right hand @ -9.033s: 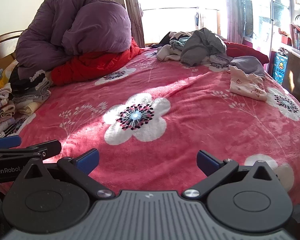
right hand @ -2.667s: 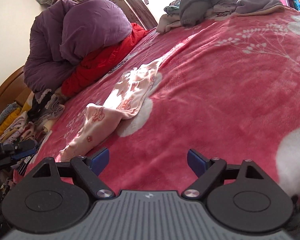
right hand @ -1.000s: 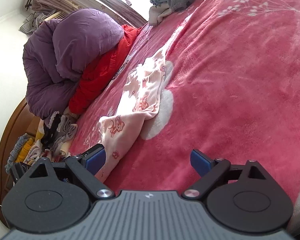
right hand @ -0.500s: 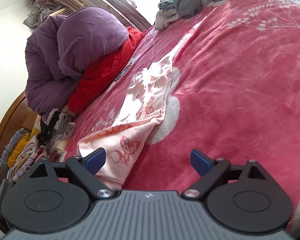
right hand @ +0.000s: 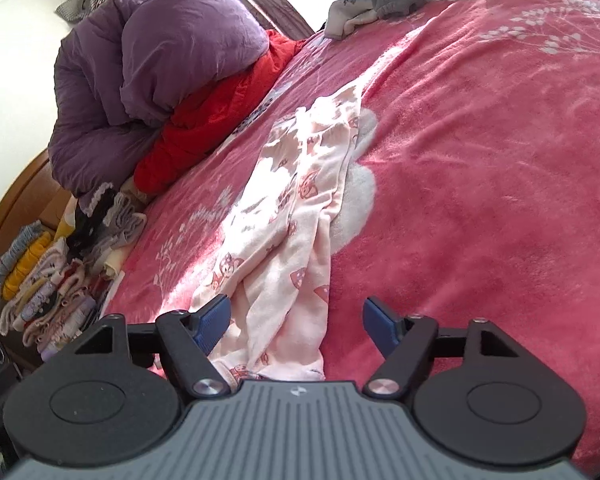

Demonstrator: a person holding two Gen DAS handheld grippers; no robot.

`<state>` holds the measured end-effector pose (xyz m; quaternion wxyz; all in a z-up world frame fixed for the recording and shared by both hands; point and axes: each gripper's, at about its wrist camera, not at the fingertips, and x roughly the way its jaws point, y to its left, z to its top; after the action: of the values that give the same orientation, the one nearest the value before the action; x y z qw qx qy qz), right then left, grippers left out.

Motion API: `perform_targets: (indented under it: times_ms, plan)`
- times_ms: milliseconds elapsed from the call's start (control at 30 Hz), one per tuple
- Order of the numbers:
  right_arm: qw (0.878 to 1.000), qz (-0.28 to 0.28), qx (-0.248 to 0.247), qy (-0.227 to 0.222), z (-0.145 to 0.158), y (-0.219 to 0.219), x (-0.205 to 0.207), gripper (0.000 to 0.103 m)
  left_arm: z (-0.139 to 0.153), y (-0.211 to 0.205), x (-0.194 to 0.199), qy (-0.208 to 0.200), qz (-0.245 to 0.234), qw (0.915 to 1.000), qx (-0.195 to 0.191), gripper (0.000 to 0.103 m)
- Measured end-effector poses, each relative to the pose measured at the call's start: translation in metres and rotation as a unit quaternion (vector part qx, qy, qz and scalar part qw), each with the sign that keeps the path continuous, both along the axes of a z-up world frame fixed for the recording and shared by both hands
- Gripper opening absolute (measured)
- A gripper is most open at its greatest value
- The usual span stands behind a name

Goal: Fold clothes

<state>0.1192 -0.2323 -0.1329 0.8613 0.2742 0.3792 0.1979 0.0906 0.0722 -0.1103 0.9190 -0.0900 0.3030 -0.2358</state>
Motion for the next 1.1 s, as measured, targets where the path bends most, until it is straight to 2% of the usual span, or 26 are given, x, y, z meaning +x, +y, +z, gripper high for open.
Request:
perform_targets:
  times_ms: [33, 100, 233, 267, 300, 333, 367, 433, 467, 533, 567, 600, 667, 700, 733, 767, 833, 900, 967, 1000, 1100]
  plan:
    - [1.0, 0.008, -0.012, -0.002, 0.0, 0.006, 0.0, 0.073, -0.002, 0.006, 0.005, 0.012, 0.019, 0.9997, -0.004, 0.028]
    - [0.999, 0.019, -0.039, -0.002, 0.0, 0.018, 0.001, 0.073, -0.007, 0.013, 0.014, 0.027, 0.052, 0.9983, 0.0, 0.052]
    - [0.997, 0.034, -0.071, 0.021, -0.011, 0.033, 0.005, 0.076, -0.021, 0.015, 0.028, 0.073, 0.053, 0.9958, -0.01, 0.055]
    - [0.996, 0.038, -0.078, 0.021, -0.012, 0.036, 0.004, 0.075, -0.024, 0.01, 0.028, 0.074, 0.05, 0.996, 0.002, 0.054]
    - [0.995, 0.046, -0.088, 0.018, -0.012, 0.04, 0.003, 0.071, -0.027, 0.006, 0.028, 0.076, 0.047, 0.9959, 0.013, 0.036]
    - [0.994, 0.055, -0.097, 0.016, -0.012, 0.044, 0.002, 0.055, -0.03, 0.002, 0.029, 0.083, 0.041, 0.9956, 0.017, 0.021]
    - [0.992, 0.059, -0.106, 0.015, -0.012, 0.046, 0.001, 0.036, -0.032, -0.001, 0.028, 0.088, 0.038, 0.9952, 0.02, 0.01]
    - [0.992, 0.064, -0.112, 0.005, -0.011, 0.045, -0.002, 0.022, -0.032, -0.005, 0.025, 0.088, 0.035, 0.9954, 0.016, 0.006]
    - [0.992, 0.059, -0.113, -0.004, -0.007, 0.042, -0.003, 0.02, -0.03, -0.006, 0.024, 0.089, 0.031, 0.9955, 0.007, 0.004]
    - [0.991, 0.035, -0.125, -0.028, 0.004, 0.03, -0.007, 0.02, -0.023, -0.008, 0.018, 0.088, 0.013, 0.9958, -0.021, 0.003]
    - [0.991, 0.032, -0.128, -0.029, 0.007, 0.024, -0.007, 0.02, -0.017, -0.011, 0.012, 0.083, 0.004, 0.9963, -0.023, 0.003]
    - [0.991, 0.03, -0.13, -0.029, 0.01, 0.017, -0.007, 0.02, -0.013, -0.015, 0.008, 0.079, -0.001, 0.9968, -0.014, 0.003]
    - [0.99, 0.065, -0.127, 0.006, 0.002, 0.014, -0.004, 0.023, -0.009, -0.019, 0.002, 0.078, -0.017, 0.9968, 0.008, 0.006]
    - [0.987, 0.08, -0.135, 0.018, -0.002, 0.015, -0.005, 0.028, -0.01, -0.019, 0.003, 0.086, -0.022, 0.996, 0.011, 0.02]
    - [0.984, 0.087, -0.156, 0.015, -0.003, 0.018, -0.009, 0.038, -0.01, -0.017, 0.003, 0.09, -0.021, 0.9956, 0.014, 0.031]
    - [0.982, 0.088, -0.166, 0.006, -0.001, 0.018, -0.013, 0.051, -0.008, -0.012, 0.004, 0.083, -0.005, 0.9965, 0.013, 0.047]
    - [0.987, 0.074, -0.144, -0.011, 0.006, 0.007, -0.018, 0.068, -0.002, -0.003, 0.007, 0.072, 0.016, 0.9973, -0.005, 0.048]
    - [0.994, 0.04, -0.103, -0.02, 0.01, -0.011, -0.018, 0.07, 0.002, 0.006, 0.013, 0.061, 0.042, 0.9968, -0.03, 0.048]
    - [0.998, -0.001, -0.059, -0.027, 0.011, -0.03, -0.013, 0.069, 0.003, 0.005, 0.023, 0.053, 0.059, 0.9961, -0.038, 0.048]
    - [0.998, -0.02, -0.053, -0.035, 0.012, -0.036, -0.008, 0.068, 0.003, 0.003, 0.029, 0.05, 0.068, 0.9958, -0.038, 0.048]
    - [0.994, -0.049, -0.078, -0.063, 0.014, -0.04, 0.014, 0.06, 0.001, -0.001, 0.054, 0.057, 0.085, 0.993, -0.06, 0.047]
